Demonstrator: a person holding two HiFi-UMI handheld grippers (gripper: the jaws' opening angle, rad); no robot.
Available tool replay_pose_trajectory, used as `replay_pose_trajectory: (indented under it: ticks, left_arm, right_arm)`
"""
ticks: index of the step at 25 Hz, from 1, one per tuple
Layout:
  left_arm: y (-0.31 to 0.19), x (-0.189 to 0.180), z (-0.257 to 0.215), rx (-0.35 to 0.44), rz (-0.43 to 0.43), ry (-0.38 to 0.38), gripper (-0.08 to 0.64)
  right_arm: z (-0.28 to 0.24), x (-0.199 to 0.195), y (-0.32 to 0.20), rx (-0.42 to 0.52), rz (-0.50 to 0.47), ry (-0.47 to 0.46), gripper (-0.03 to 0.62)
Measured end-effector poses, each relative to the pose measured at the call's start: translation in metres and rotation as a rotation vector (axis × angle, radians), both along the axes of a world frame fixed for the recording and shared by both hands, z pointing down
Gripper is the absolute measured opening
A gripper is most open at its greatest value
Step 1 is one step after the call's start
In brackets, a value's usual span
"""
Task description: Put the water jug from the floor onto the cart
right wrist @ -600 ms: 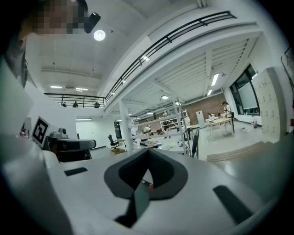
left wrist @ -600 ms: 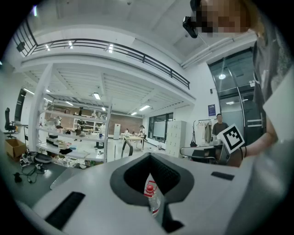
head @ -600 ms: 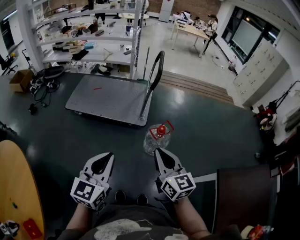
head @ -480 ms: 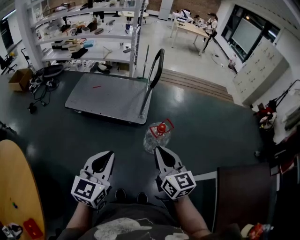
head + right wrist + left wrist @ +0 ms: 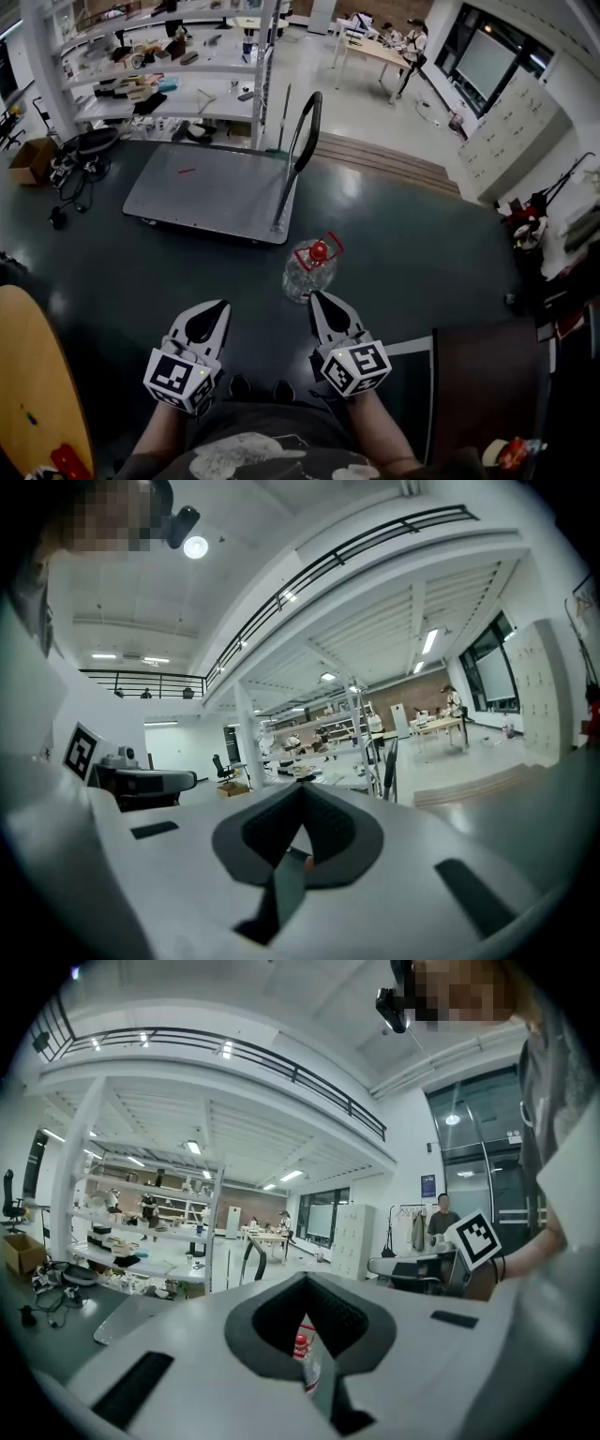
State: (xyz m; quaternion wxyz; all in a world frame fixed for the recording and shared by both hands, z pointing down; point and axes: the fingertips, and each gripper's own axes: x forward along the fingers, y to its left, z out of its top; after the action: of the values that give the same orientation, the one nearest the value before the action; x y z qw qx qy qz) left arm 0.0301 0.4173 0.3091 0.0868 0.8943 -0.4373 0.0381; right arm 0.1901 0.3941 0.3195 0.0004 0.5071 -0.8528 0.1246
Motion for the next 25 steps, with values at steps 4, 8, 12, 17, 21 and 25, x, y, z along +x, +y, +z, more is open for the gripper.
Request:
replay_pose_trajectory:
  ticks: [4, 8, 12, 17, 21, 25]
  left_arm:
    - [-0.002, 0.003, 0.004, 0.002, 0.041, 0.005, 0.006]
    - [-0.001, 0.008, 0.011, -0.003, 0.111, -0.001, 0.006]
    - [-0.006, -0.001, 0.013, 0.004, 0.129, 0.007, 0.006]
    - [-0.007, -0.008, 0.018, 0.008, 0.185, 0.018, 0.006]
    - [-0.007, -0.013, 0.033, 0.002, 0.214, -0.009, 0.007]
    - [-0.027, -0.014, 0.043, -0.016, 0.174, 0.003, 0.007]
  right_arm:
    - [0.002, 0.005, -0.003, 0.003, 0.042, -0.047, -0.011]
    - [0.016, -0.003, -0.002, -0.058, 0.017, -0.187, -0.011]
    - [0.038, -0.010, -0.004, -0.098, 0.085, -0.159, -0.011]
    - [0.048, -0.007, -0.002, -0.100, 0.153, -0.173, -0.009]
    - [0.060, -0.004, -0.004, -0.131, 0.176, -0.153, -0.011]
    - [0.074, 0.003, -0.030, -0.131, 0.180, -0.134, -0.011]
